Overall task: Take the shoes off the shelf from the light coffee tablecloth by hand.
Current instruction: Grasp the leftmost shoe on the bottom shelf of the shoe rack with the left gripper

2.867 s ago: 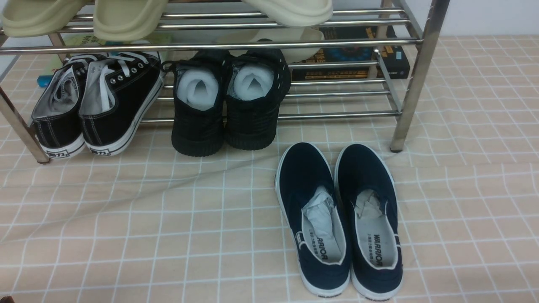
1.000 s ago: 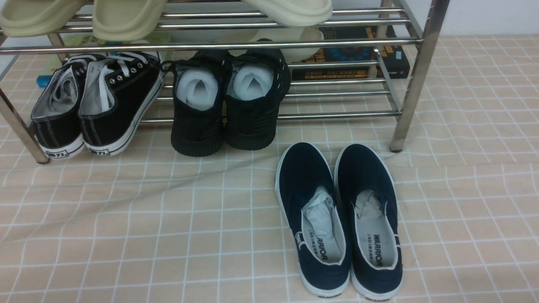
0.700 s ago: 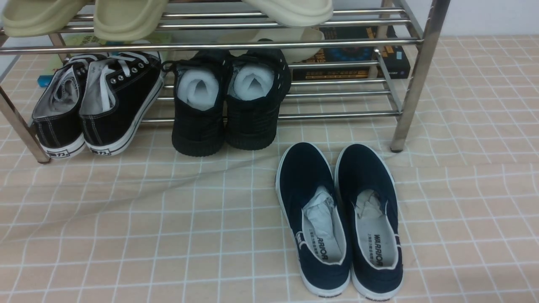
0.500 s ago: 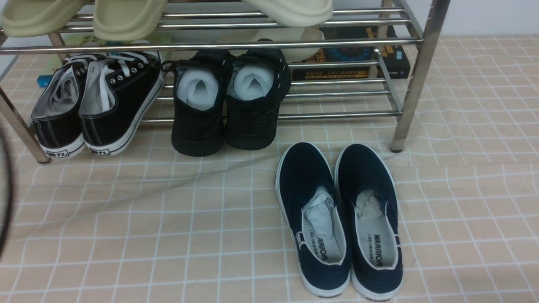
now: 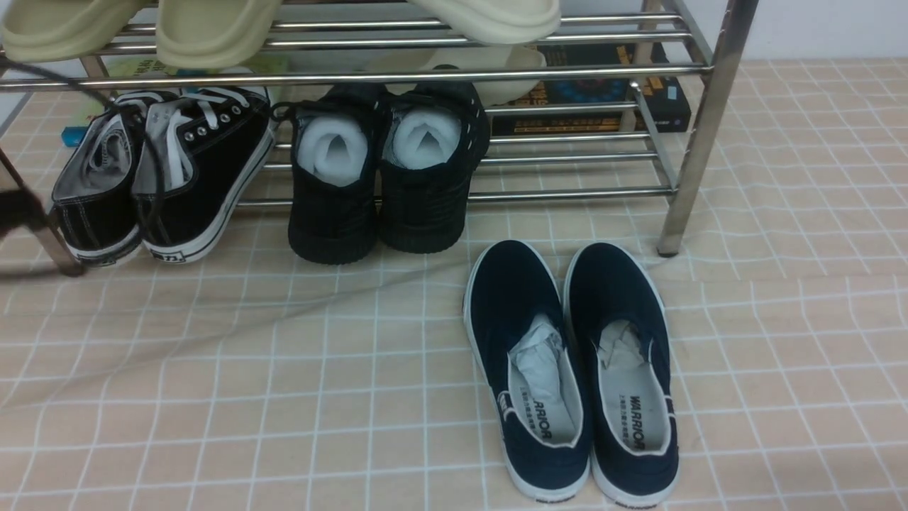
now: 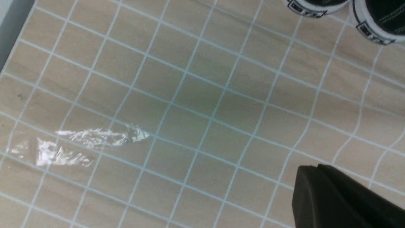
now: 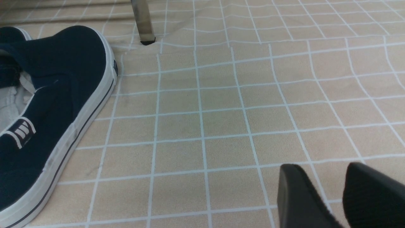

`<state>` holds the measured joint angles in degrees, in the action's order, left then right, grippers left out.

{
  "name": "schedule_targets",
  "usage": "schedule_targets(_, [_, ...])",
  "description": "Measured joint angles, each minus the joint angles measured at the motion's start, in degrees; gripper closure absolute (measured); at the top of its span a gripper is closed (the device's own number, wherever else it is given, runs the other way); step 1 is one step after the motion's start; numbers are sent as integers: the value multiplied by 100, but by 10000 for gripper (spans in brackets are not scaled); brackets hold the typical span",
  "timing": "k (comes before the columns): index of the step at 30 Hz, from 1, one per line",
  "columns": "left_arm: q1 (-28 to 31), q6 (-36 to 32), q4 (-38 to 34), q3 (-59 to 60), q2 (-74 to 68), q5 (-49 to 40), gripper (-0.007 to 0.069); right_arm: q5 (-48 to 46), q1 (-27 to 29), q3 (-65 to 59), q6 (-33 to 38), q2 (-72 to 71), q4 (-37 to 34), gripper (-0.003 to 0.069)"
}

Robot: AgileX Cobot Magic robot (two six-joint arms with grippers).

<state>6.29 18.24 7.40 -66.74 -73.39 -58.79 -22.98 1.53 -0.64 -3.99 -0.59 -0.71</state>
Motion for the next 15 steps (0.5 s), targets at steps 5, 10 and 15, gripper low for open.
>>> schedule_targets(5, [595, -940, -1105, -1263, -953, -375, 614, 0, 0, 0, 0, 0, 0, 420])
schedule_targets(10, [1232, -1395, -2112, -2047, -1797, -501, 613, 0, 0, 0, 0, 0, 0, 420])
schedule_targets(15, [1262, -1673, -2481, -2197, -2312, -207, 595, 0, 0, 0, 0, 0, 0, 420])
